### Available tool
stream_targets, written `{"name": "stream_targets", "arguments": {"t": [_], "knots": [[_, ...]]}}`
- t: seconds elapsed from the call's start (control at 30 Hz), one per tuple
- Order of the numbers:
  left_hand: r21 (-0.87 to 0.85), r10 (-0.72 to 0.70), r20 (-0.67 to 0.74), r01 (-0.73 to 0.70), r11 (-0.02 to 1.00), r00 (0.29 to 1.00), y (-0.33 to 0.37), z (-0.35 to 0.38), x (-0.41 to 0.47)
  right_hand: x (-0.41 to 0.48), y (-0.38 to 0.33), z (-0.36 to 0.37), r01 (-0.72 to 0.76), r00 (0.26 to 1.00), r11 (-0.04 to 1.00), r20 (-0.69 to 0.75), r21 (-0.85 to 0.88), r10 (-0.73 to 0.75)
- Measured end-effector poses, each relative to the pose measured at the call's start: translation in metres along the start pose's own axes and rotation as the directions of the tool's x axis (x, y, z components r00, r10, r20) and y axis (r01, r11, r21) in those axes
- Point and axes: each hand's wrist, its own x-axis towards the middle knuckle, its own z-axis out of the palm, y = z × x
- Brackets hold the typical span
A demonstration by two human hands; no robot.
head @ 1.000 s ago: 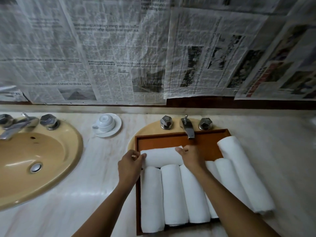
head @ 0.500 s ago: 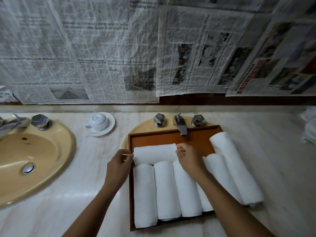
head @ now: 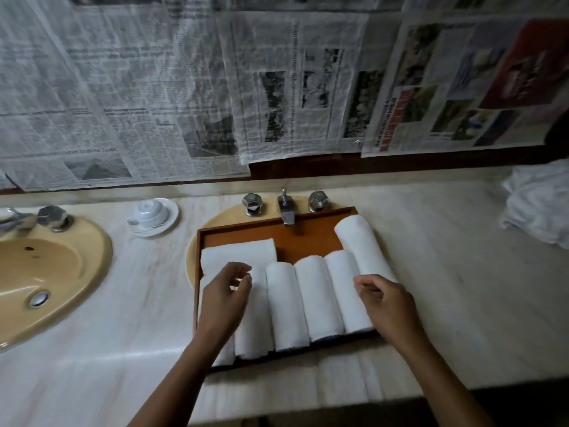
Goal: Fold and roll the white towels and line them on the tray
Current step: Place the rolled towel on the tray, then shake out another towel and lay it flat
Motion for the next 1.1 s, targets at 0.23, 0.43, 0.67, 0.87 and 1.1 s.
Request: {"name": "stream_targets", "arguments": {"t": [0.23,0.43,0.67,0.87,1.1], "knots": [[-0.051,0.110,0.093,-0.105,0.993,0.990,0.064,0.099,-0.057,-0.044,0.076,-0.102,-0.045,0.999,0.999,-0.009,-0.010,0.045],[-0.092,0.230,0.204,-0.215,0.972,0.952,0.126,0.198,-0.098,-0.076,0.147,-0.191,-0.141,0.982,0.989,-0.119,0.056,0.146],[-0.119,0.337,0.335,-0.316,0.941,0.880,0.192,0.291,-0.115,-0.092,0.219,-0.263,-0.195,0.944,0.969,-0.238,0.155,0.228],[-0.133,0.389,0.398,-0.367,0.921,0.831,0.239,0.371,-0.110,-0.085,0.254,-0.315,-0.241,0.904,0.954,-0.317,0.177,0.287],[-0.179,0.395,0.476,-0.353,0.918,0.786,0.296,0.458,-0.081,-0.038,0.294,-0.379,-0.322,0.852,0.933,-0.381,0.160,0.359]]}}
